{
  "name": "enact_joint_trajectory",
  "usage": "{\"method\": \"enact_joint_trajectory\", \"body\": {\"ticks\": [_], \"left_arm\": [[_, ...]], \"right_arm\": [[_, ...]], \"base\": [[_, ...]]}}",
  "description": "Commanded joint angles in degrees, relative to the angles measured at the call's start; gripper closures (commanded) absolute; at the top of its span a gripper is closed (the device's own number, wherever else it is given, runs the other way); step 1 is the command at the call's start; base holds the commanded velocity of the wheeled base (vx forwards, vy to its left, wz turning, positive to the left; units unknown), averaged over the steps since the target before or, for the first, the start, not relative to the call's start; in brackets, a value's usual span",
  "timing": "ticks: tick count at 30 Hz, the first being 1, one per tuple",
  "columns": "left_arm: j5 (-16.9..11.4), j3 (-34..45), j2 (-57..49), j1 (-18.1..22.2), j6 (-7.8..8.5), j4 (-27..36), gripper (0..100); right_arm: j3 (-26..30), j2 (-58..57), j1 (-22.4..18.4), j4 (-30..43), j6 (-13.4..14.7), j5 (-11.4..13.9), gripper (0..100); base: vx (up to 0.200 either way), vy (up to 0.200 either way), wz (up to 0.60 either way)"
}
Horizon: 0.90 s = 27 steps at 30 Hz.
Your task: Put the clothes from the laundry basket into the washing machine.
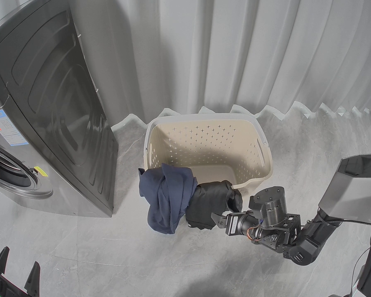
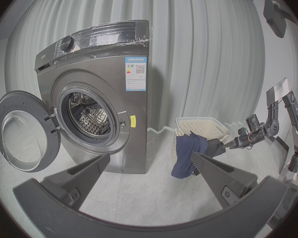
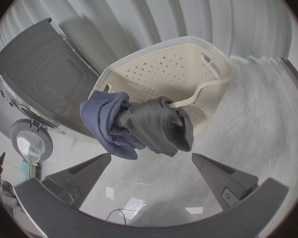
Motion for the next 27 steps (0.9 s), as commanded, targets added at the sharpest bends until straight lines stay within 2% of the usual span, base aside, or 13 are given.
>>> {"method": "enact_joint_trajectory", "body": {"ticks": [1,13,27], "left_arm": [[0.04,0.84,-0.84,0.00,-0.01,-0.01,0],[0.04,0.92,-0.84,-0.08,-0.01,-0.01,0],[0.04,0.84,-0.84,-0.08,-0.10,-0.01,0]], "right_arm": [[-4.22,4.67,-0.26,0.06,0.41,-0.03,0],[-12.92,11.52,-2.02,0.76,0.58,-0.03,0],[-18.28,16.71,-3.60,0.15,0.58,-0.03,0]], "base": [[0.000,0.000,0.00],[0.000,0.000,0.00],[0.000,0.000,0.00]]}}
